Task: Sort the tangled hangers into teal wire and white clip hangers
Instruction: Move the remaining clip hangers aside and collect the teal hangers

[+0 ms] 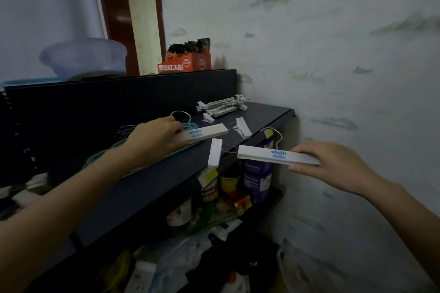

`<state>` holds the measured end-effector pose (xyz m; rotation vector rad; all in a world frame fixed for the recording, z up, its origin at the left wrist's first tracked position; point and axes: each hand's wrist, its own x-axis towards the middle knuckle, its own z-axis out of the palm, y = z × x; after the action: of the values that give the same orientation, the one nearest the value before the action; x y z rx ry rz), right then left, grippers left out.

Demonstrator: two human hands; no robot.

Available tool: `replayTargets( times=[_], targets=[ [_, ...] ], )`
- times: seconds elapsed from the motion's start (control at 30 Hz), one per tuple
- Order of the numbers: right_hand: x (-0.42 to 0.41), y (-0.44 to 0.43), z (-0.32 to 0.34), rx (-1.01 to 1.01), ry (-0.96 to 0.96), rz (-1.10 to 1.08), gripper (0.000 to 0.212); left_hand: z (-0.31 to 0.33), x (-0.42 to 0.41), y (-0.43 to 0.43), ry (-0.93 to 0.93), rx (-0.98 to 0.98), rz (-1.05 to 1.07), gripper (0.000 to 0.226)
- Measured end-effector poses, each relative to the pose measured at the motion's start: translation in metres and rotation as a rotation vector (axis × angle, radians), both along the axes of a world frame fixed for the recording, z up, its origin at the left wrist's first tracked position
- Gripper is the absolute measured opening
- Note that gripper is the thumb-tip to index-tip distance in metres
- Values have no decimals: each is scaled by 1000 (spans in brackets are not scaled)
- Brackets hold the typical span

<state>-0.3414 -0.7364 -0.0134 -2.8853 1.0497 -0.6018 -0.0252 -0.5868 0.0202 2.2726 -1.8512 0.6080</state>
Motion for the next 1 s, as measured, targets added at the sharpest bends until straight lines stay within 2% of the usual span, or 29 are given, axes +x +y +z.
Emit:
replayTargets(
  times=[0.27, 0.53, 0.63, 0.77, 1.0],
  targets=[
    [26, -119, 7, 7, 30, 48, 36, -7, 15, -125, -22, 93, -13, 42],
    [52, -213, 8, 12, 40, 108, 35, -10, 31, -220, 47, 70, 28, 41],
    [63, -243, 5, 28, 55, 164, 48, -17, 33, -249, 57, 104, 43, 38],
    [80, -285, 4, 24, 79, 229, 35, -27, 37, -283, 40, 118, 69, 31],
    [117, -368, 6, 1, 147, 380, 36, -48, 40, -344, 64, 104, 151, 27]
  ],
)
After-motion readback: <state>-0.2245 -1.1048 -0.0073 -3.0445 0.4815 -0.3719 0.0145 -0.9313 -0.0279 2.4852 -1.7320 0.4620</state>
